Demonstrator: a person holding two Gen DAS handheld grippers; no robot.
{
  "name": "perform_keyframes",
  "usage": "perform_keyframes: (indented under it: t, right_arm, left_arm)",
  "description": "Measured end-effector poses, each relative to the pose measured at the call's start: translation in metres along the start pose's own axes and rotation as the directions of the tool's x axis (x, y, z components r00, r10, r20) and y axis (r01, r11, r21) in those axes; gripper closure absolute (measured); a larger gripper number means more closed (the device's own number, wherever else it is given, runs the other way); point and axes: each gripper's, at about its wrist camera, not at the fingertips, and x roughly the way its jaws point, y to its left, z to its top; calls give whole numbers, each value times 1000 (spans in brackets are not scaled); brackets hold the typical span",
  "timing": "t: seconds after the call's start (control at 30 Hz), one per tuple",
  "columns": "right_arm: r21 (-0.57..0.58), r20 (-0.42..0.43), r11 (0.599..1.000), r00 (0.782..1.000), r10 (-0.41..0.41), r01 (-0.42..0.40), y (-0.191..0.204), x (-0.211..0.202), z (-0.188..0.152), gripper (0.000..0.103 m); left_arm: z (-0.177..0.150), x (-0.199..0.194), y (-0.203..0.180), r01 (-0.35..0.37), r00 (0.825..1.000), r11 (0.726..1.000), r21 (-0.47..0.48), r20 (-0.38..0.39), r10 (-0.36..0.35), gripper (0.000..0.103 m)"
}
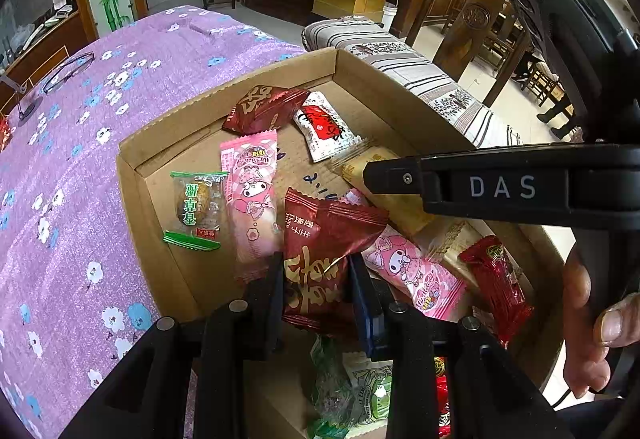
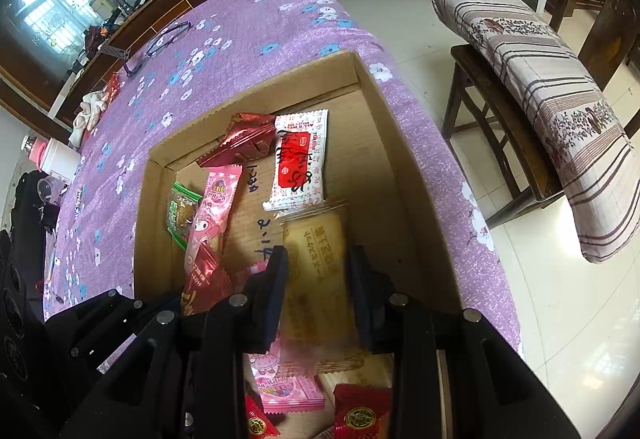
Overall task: Organize snacks
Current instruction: 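Lower red packet into tray with left gripper while right lowers yellow biscuit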
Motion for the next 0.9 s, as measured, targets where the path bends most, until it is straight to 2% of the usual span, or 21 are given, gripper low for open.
perform_keyframes:
  t: [0.73,0.9]
  right_arm:
    - [-10,14,1000,1000,-20,20,-2,-7,3,72]
    - [-6,17,1000,1000,-22,22,-2,-10,1,68]
  left_arm:
    - [-1,-3,-5,-17,1000,1000,21,6,16,72]
    - [-1,-3,-6,-16,1000,1000,22,3,16,72]
